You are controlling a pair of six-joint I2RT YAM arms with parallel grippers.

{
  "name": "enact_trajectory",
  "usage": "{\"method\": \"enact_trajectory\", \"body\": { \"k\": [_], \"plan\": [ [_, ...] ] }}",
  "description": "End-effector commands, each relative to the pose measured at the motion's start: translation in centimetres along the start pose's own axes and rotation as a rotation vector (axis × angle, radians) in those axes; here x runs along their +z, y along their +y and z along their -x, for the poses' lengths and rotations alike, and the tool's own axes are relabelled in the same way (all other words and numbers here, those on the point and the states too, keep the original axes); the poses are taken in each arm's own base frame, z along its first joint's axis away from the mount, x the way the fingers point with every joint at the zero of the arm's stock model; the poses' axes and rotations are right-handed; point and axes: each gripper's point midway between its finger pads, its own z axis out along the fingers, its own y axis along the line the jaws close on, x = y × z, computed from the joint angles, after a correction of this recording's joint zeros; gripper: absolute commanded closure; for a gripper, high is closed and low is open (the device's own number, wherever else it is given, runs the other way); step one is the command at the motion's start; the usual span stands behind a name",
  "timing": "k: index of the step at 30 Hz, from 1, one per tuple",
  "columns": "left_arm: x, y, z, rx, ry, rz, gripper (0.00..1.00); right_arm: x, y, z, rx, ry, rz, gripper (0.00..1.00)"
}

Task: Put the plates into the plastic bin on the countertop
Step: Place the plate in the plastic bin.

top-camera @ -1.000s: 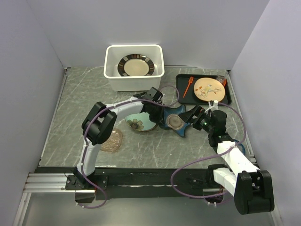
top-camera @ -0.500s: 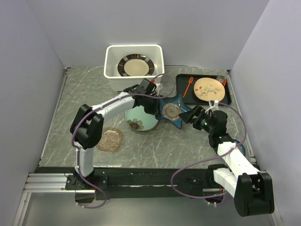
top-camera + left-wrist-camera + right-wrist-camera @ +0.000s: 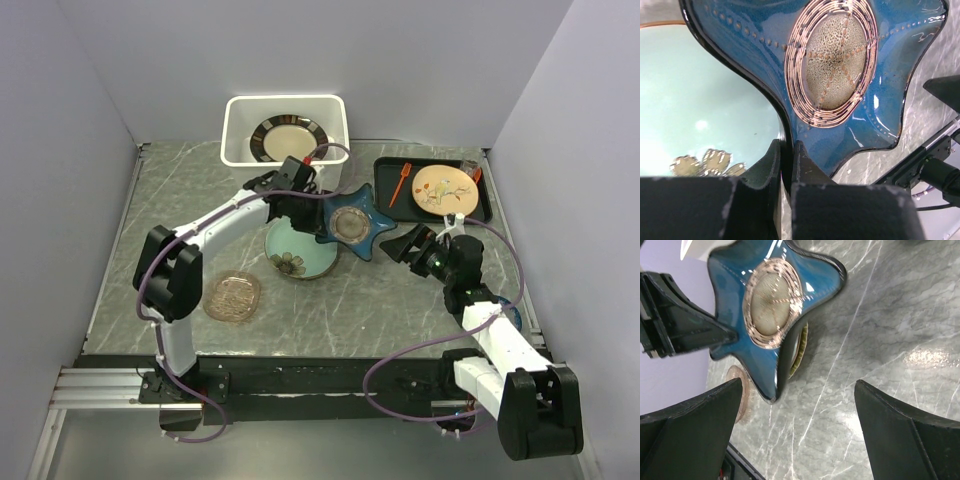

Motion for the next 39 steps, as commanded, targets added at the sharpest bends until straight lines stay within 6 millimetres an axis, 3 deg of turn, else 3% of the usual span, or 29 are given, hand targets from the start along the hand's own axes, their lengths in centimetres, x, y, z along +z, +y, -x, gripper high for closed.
{"method": "enact_trajectory", "body": {
  "k": [1,8,16,24,34,39],
  "plan": [
    [-5.7,-3.3,5.9,0.073,-0.22,-0.098,0.99,-0.2,1.2,0.6,-0.023,-0.027,0.065,0.0],
    [-9.1,-1.4,8.9,0.043,-0.288,-0.092,0.99,0.2,1.8,0.4,-0.036,-0.012,0.098,0.0],
    [-13.6,-0.1,13.2,0.02,-0.378,-0.071,0.99,2.0,3.1,-1.3,-0.038,0.054,0.122,0.0],
    [-16.3,1.8,17.0,-0.032,-0.441,-0.096,0.99,3.8,4.8,-3.0,-0.046,0.125,0.152,0.0],
    [-16.5,4.6,19.8,-0.107,-0.467,-0.103,0.99,4.1,5.4,-4.1,-0.057,0.17,0.15,0.0],
    [-16.8,4.9,21.0,-0.127,-0.487,-0.111,0.99,4.0,5.8,-4.2,-0.063,0.173,0.158,0.0]
  ]
}}
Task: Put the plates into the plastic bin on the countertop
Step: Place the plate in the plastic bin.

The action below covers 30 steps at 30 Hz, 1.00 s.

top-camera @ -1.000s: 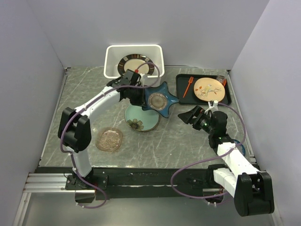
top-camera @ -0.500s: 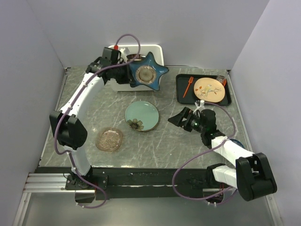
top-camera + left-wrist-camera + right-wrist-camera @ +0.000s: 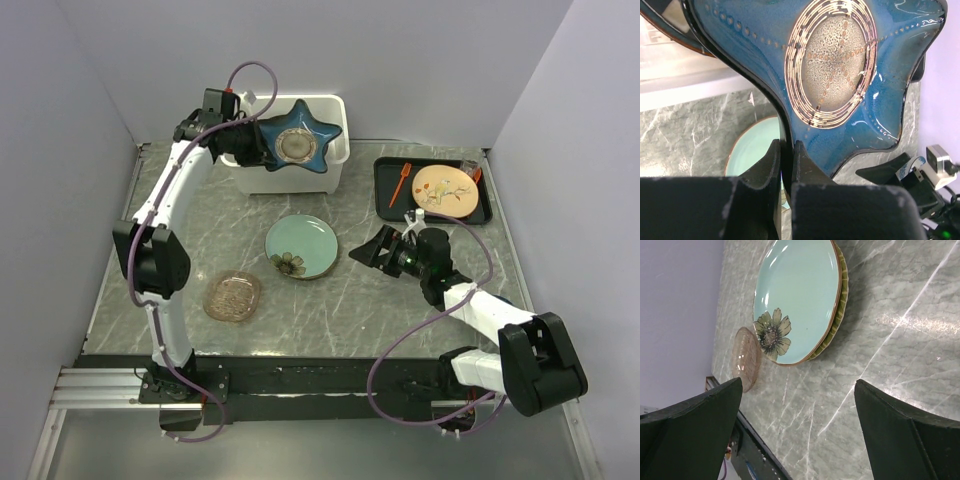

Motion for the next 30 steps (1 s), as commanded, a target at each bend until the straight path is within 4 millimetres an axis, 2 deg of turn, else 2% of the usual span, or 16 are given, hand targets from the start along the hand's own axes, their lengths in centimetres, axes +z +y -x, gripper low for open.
{"method": "enact_trajectory", "body": {
  "k": [1,6,8,21,30],
  "plan": [
    [-3.4,-5.5,5.7,0.062,-0.175,-0.178,0.99,0.1,2.4,1.9,-0.049,-0.047,0.053,0.0],
    [-3.0,-5.6,6.9,0.046,-0.18,-0.188,0.99,0.0,2.9,1.4,-0.037,-0.036,0.082,0.0],
    [-1.9,-4.9,6.8,0.028,-0.154,-0.179,0.99,0.0,3.1,1.1,-0.032,-0.03,0.086,0.0],
    [-0.7,-3.2,10.0,-0.038,-0.246,-0.198,0.99,0.1,3.8,0.7,-0.048,0.005,0.087,0.0],
    [1.7,-2.1,10.8,-0.078,-0.272,-0.2,0.99,0.1,3.6,0.5,-0.046,0.006,0.083,0.0]
  ]
}}
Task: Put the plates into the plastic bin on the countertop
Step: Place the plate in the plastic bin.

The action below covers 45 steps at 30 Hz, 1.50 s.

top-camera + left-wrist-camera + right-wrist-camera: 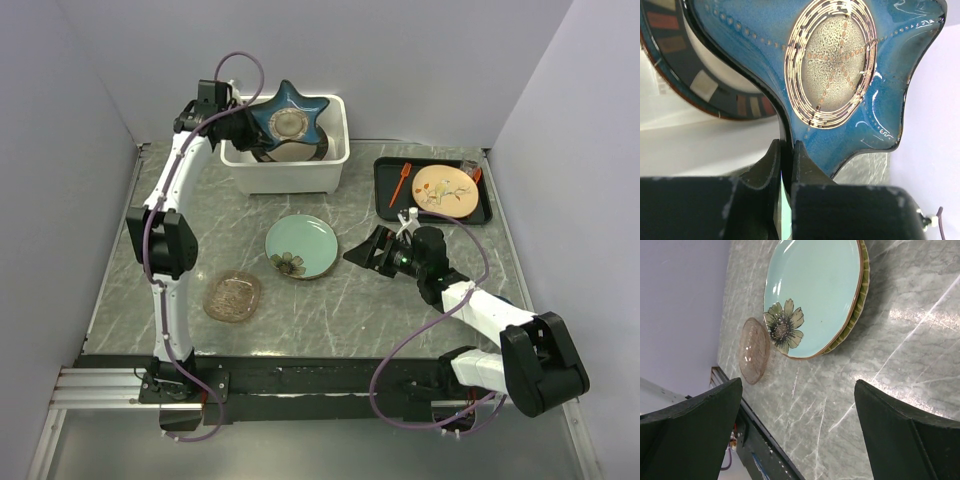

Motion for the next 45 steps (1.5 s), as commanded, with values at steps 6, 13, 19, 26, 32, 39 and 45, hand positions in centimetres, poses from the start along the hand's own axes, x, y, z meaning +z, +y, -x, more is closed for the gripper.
{"method": "enact_trajectory", "body": {
  "k": [6,13,19,26,32,39,45],
  "plan": [
    [-0.6,-4.5,5.3,0.07,-0.207,-0.151,0.99,0.0,1.9,1.2,-0.036,-0.026,0.052,0.0],
    [1.3,-3.0,5.6,0.044,-0.224,-0.121,0.99,0.0,2.1,1.3,-0.039,-0.025,0.053,0.0],
    [2.5,-2.1,5.6,0.035,-0.226,-0.105,0.99,0.1,1.8,1.2,-0.045,-0.016,0.039,0.0],
    [3.9,-0.7,5.2,0.025,-0.22,-0.08,0.99,0.1,1.7,1.1,-0.044,-0.012,0.037,0.0],
    [5.0,0.1,4.7,0.013,-0.202,-0.077,0.99,0.1,1.7,1.1,-0.046,-0.009,0.038,0.0],
    [5.7,0.8,4.5,0.016,-0.195,-0.063,0.95,0.2,1.6,0.8,-0.043,0.001,0.038,0.0],
    [5.7,0.9,4.5,0.016,-0.195,-0.057,0.85,0.2,1.6,0.9,-0.046,0.0,0.037,0.0]
  ]
}}
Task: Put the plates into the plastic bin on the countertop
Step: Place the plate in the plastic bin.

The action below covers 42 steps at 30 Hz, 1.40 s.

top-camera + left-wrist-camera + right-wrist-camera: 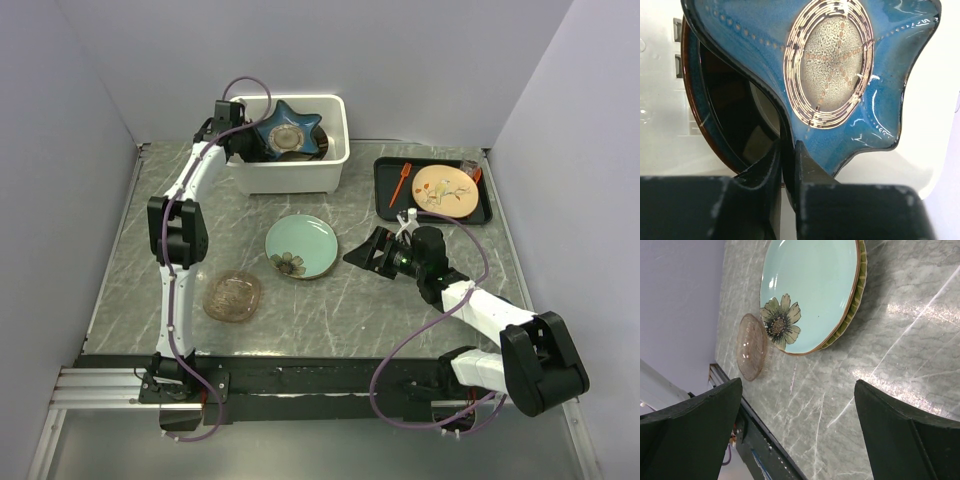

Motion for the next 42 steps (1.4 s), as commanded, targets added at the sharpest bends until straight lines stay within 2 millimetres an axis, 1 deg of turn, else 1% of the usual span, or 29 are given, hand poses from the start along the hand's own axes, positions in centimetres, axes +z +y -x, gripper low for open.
{"method": "enact_trajectory", "body": {
  "k": [1,2,3,5,10,11,13,14,16,17,19,20,25,26,27,28,30,31,32,33,34,35,36,37,38,39,40,41,42],
  "plan": [
    [-3.0,-6.0,4.8,0.065,-0.158,-0.173,0.83,0.2,1.9,1.3,-0.051,-0.021,0.05,0.0],
    [-3.2,-6.1,4.8,0.066,-0.159,-0.177,0.8,0.2,1.9,1.4,-0.05,-0.022,0.051,0.0],
    [-3.3,-6.1,4.8,0.071,-0.159,-0.177,0.73,0.2,1.9,1.3,-0.05,-0.02,0.051,0.0],
    [-3.3,-5.9,4.7,0.075,-0.155,-0.168,0.64,0.3,1.9,1.3,-0.051,-0.018,0.051,0.0],
    [-4.1,-5.9,5.1,0.095,-0.174,-0.141,0.49,0.3,2.0,1.3,-0.055,-0.015,0.055,0.0],
    [-4.7,-6.2,5.4,0.106,-0.184,-0.144,0.43,0.3,2.0,1.3,-0.053,-0.015,0.055,0.0],
    [-5.4,-6.5,6.0,0.115,-0.21,-0.135,0.38,0.3,2.1,1.4,-0.056,-0.015,0.055,0.0],
    [-6.2,-6.9,6.3,0.123,-0.224,-0.137,0.32,0.2,2.0,1.4,-0.053,-0.016,0.054,0.0],
    [-7.2,-7.4,6.9,0.134,-0.248,-0.137,0.28,0.2,2.2,1.4,-0.055,-0.014,0.056,0.0],
    [-8.3,-8.0,7.6,0.142,-0.277,-0.135,0.23,0.2,2.1,1.4,-0.055,-0.012,0.054,0.0],
    [-9.5,-8.5,8.2,0.153,-0.305,-0.131,0.18,0.2,2.2,1.5,-0.057,-0.015,0.057,0.0],
    [-10.8,-9.1,8.8,0.165,-0.334,-0.131,0.14,0.2,2.2,1.5,-0.058,-0.014,0.056,0.0],
    [-14.0,-10.9,9.5,0.195,-0.371,-0.157,0.09,0.3,2.4,1.6,-0.058,-0.013,0.059,0.0],
    [-15.0,-11.5,9.5,0.2,-0.378,-0.17,0.09,0.3,2.4,1.7,-0.058,-0.015,0.059,0.0],
    [-15.2,-11.5,9.2,0.198,-0.368,-0.176,0.09,0.3,2.5,1.7,-0.057,-0.016,0.06,0.0],
    [-16.2,-12.1,9.3,0.202,-0.378,-0.189,0.08,0.3,2.5,1.8,-0.058,-0.018,0.06,0.0],
    [-16.3,-12.0,8.5,0.196,-0.353,-0.195,0.08,0.5,2.5,1.9,-0.051,-0.016,0.056,0.0],
    [-17.1,-12.3,8.3,0.196,-0.355,-0.202,0.08,0.5,2.5,2.0,-0.047,-0.016,0.054,0.0],
    [-17.2,-12.2,8.0,0.193,-0.349,-0.2,0.07,0.6,2.5,2.0,-0.046,-0.015,0.055,0.0],
    [-16.8,-11.5,7.3,0.186,-0.328,-0.184,0.06,0.7,2.6,2.0,-0.042,-0.013,0.055,0.0],
    [-17.6,-11.7,7.1,0.189,-0.332,-0.186,0.05,0.8,2.5,2.0,-0.041,-0.011,0.051,0.0],
    [-17.6,-11.5,6.7,0.191,-0.324,-0.179,0.05,0.9,2.5,1.9,-0.039,-0.006,0.049,0.0],
    [-17.1,-10.7,5.8,0.185,-0.302,-0.162,0.05,1.0,2.6,1.9,-0.037,-0.003,0.049,0.0],
    [-17.7,-10.8,5.5,0.19,-0.3,-0.164,0.05,1.1,2.6,1.9,-0.037,-0.002,0.05,0.0],
    [-17.7,-10.8,5.0,0.196,-0.288,-0.164,0.05,1.2,2.6,1.8,-0.037,0.004,0.049,0.0],
    [-17.2,-10.1,4.0,0.192,-0.26,-0.149,0.05,1.3,2.6,1.8,-0.034,0.006,0.049,0.0],
    [-17.7,-10.2,3.6,0.198,-0.253,-0.153,0.05,1.4,2.7,1.8,-0.032,0.007,0.051,0.0],
    [-17.7,-10.2,2.8,0.211,-0.24,-0.145,0.06,1.6,2.6,1.6,-0.03,0.015,0.048,0.01],
    [-17.1,-9.2,1.7,0.205,-0.211,-0.122,0.06,1.7,2.8,1.5,-0.031,0.018,0.053,0.01]
  ]
}}
